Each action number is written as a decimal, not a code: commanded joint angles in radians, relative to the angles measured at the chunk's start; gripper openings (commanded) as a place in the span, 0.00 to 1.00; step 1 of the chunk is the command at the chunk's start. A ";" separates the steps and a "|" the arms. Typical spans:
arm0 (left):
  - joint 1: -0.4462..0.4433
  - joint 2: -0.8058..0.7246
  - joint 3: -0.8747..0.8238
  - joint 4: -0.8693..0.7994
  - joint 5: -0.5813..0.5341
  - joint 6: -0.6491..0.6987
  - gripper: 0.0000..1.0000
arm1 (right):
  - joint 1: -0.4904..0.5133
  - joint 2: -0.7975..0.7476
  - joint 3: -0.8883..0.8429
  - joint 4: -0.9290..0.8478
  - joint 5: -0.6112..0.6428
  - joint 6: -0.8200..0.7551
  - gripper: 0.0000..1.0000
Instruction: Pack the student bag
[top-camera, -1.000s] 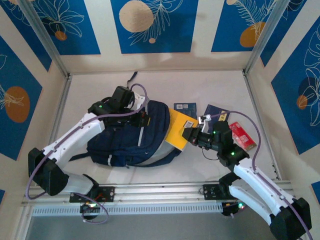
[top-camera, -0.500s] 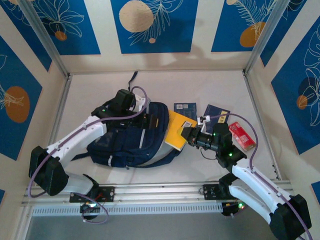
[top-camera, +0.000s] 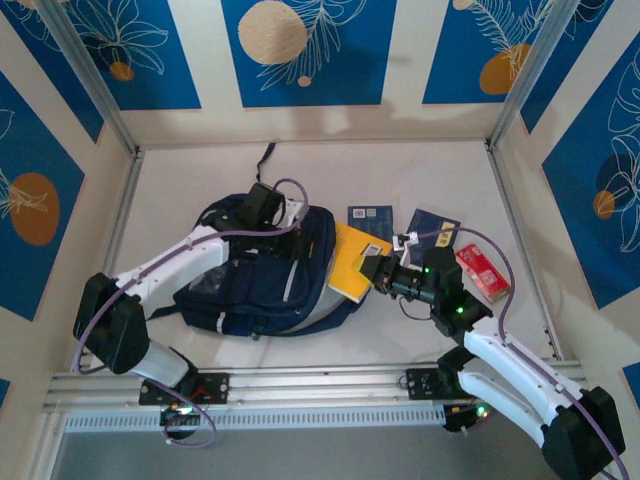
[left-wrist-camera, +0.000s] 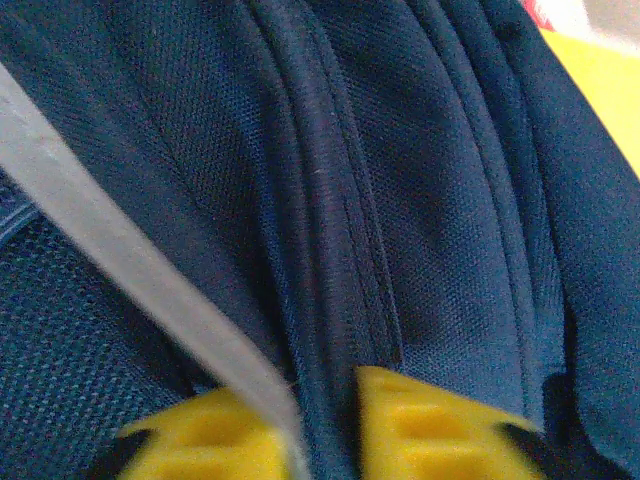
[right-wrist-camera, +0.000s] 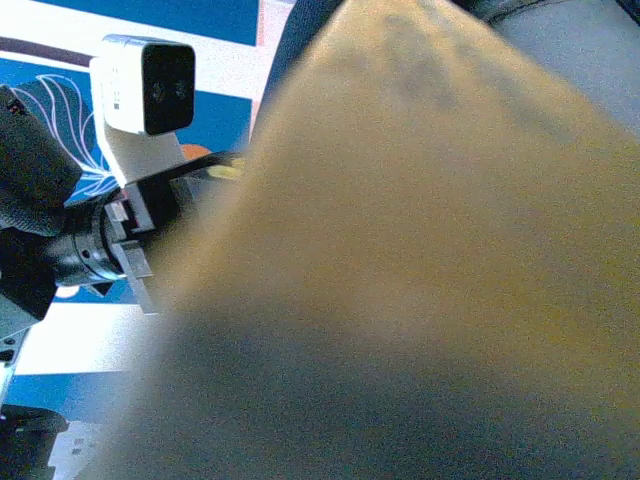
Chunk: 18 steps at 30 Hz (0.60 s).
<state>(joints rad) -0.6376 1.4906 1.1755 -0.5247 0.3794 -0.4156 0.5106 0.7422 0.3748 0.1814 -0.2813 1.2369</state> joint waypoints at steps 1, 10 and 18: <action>-0.006 -0.019 0.058 -0.048 -0.031 0.046 0.00 | 0.017 -0.056 0.053 0.089 -0.028 -0.054 0.00; 0.061 -0.151 0.223 -0.196 0.080 0.247 0.00 | 0.014 -0.073 0.056 -0.155 0.088 -0.231 0.00; 0.081 -0.145 0.411 -0.320 0.163 0.373 0.00 | 0.030 -0.031 -0.011 -0.215 0.116 -0.332 0.00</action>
<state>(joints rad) -0.5518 1.3804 1.4918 -0.8906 0.4385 -0.1589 0.5289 0.7090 0.3847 -0.0494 -0.1833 0.9733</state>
